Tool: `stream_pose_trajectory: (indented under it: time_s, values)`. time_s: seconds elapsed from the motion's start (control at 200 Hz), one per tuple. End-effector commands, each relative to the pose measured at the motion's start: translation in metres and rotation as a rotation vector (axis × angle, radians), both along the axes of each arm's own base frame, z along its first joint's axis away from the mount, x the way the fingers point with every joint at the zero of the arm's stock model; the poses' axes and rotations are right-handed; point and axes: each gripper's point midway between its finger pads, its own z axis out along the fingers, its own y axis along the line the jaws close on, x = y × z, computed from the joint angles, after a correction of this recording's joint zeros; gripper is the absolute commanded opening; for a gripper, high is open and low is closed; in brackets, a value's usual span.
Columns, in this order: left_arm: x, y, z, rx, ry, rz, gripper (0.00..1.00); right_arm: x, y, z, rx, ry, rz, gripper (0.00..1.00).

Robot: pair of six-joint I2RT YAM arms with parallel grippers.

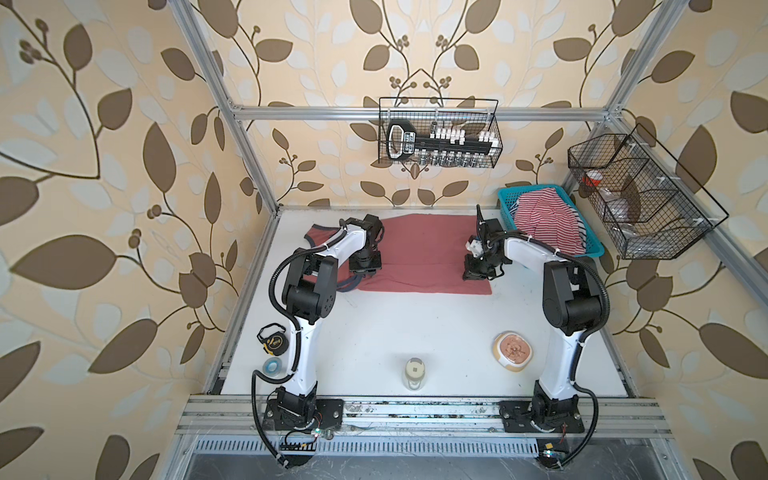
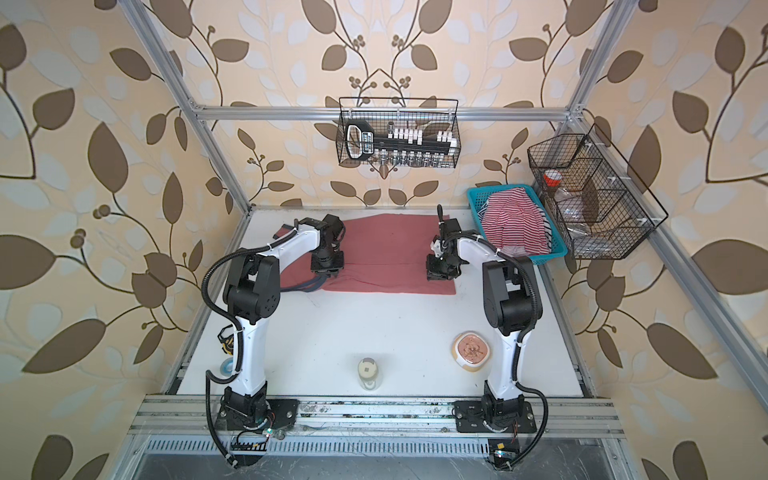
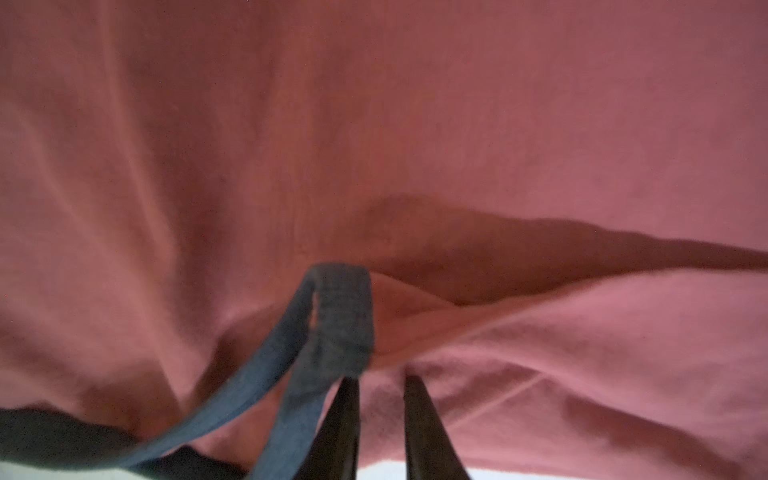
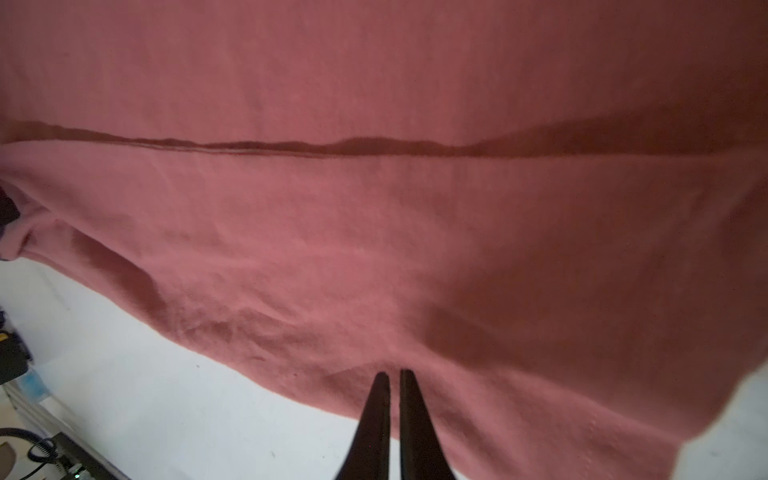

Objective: Fold and stack the tank tops

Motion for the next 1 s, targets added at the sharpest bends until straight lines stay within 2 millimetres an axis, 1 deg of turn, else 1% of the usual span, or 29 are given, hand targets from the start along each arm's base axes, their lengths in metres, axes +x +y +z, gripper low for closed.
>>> stream_pose_trajectory:
  time_s: [0.0,0.08,0.205,0.275,0.3,0.32,0.41,0.79,0.895,0.995]
  values:
    - [-0.015,0.015,-0.009,0.049,0.051,0.021,0.22,-0.018,-0.012,-0.021,-0.071,0.047,0.015,0.09]
    - [-0.024,0.017,-0.015,0.055,0.072,0.030,0.22,-0.025,-0.015,-0.024,-0.079,0.054,0.005,0.06]
    - [-0.034,0.016,-0.016,0.032,0.085,0.043,0.22,-0.036,-0.021,-0.029,-0.097,0.064,-0.006,0.00]
    - [-0.041,0.016,-0.016,0.032,0.092,0.042,0.22,-0.045,-0.023,-0.032,-0.101,0.075,-0.010,0.00]
    - [-0.044,0.016,-0.016,0.035,0.095,0.044,0.22,-0.044,-0.023,-0.030,-0.102,0.068,-0.013,0.00]
    - [-0.046,0.017,-0.016,0.037,0.094,0.047,0.22,-0.053,-0.025,-0.035,-0.108,0.087,-0.015,0.00]
    - [-0.056,0.015,-0.016,0.036,0.102,0.046,0.22,-0.065,-0.028,-0.040,-0.115,0.099,-0.027,0.00]
    - [-0.109,0.018,-0.016,0.059,0.139,0.057,0.22,-0.104,-0.034,-0.043,-0.132,0.118,-0.061,0.00]
    - [-0.119,0.018,-0.016,0.068,0.141,0.053,0.23,-0.112,-0.032,-0.043,-0.126,0.123,-0.062,0.00]
    - [-0.124,0.018,-0.017,0.073,0.145,0.053,0.23,-0.121,-0.030,-0.044,-0.125,0.132,-0.061,0.00]
